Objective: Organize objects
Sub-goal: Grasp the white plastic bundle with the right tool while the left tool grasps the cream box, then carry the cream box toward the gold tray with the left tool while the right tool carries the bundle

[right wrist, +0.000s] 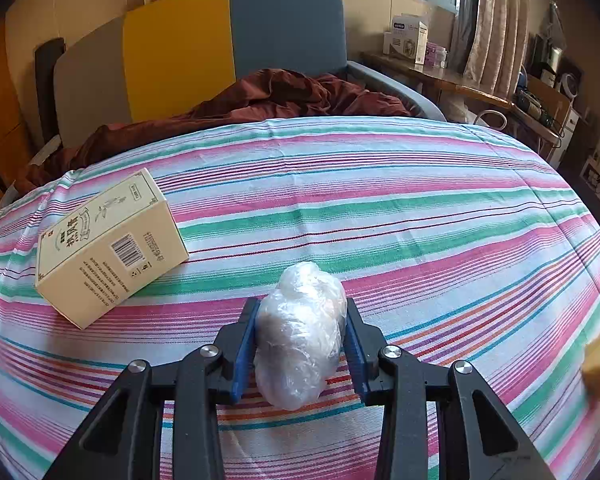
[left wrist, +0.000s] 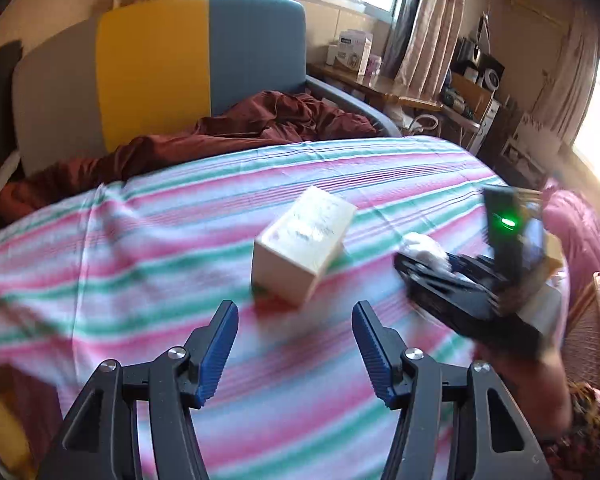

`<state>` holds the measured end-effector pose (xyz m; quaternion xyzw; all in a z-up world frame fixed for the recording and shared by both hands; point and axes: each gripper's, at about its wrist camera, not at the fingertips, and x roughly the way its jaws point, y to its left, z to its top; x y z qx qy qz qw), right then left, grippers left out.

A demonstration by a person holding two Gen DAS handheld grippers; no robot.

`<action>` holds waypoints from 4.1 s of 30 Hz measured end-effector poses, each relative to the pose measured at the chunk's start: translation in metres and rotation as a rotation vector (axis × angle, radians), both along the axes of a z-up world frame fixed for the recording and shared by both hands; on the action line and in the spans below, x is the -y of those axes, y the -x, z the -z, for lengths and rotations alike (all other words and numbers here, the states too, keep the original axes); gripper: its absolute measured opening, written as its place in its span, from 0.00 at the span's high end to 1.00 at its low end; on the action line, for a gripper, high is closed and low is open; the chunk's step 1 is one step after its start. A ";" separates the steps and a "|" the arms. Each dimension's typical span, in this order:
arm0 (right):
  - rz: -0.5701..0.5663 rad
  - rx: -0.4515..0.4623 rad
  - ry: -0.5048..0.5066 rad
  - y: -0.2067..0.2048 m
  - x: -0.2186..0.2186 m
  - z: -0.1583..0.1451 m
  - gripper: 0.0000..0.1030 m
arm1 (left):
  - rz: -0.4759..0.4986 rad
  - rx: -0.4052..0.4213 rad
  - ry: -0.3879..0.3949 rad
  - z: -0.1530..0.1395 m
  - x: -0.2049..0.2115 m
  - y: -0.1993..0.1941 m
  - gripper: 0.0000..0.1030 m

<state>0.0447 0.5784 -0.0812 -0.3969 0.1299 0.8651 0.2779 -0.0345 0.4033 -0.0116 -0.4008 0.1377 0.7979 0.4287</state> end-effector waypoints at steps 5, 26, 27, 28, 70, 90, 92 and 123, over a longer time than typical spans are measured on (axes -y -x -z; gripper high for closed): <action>0.004 -0.014 0.005 -0.001 0.000 0.002 0.61 | 0.075 0.003 0.023 0.009 -0.039 0.017 0.42; 0.011 -0.028 -0.010 -0.003 0.001 0.003 0.61 | 0.216 0.048 0.022 0.018 -0.096 0.025 0.27; 0.011 -0.029 -0.009 -0.003 0.001 0.003 0.61 | 0.225 0.036 0.037 0.019 -0.100 0.025 0.27; 0.011 -0.030 -0.007 -0.003 0.001 0.003 0.61 | 0.228 0.015 0.060 0.019 -0.105 0.024 0.27; 0.044 -0.040 -0.031 -0.008 0.001 0.001 0.62 | -0.016 -0.182 0.037 0.039 -0.055 -0.007 0.50; 0.003 -0.108 -0.191 -0.018 0.037 -0.021 0.62 | -0.051 -0.197 -0.030 0.020 0.035 -0.071 0.50; 0.006 -0.101 -0.196 -0.017 0.037 -0.020 0.62 | -0.061 -0.176 -0.039 0.017 0.049 -0.077 0.50; -0.096 -0.085 -0.313 -0.022 0.076 -0.029 0.62 | -0.296 0.189 -0.130 0.009 0.305 -0.065 0.50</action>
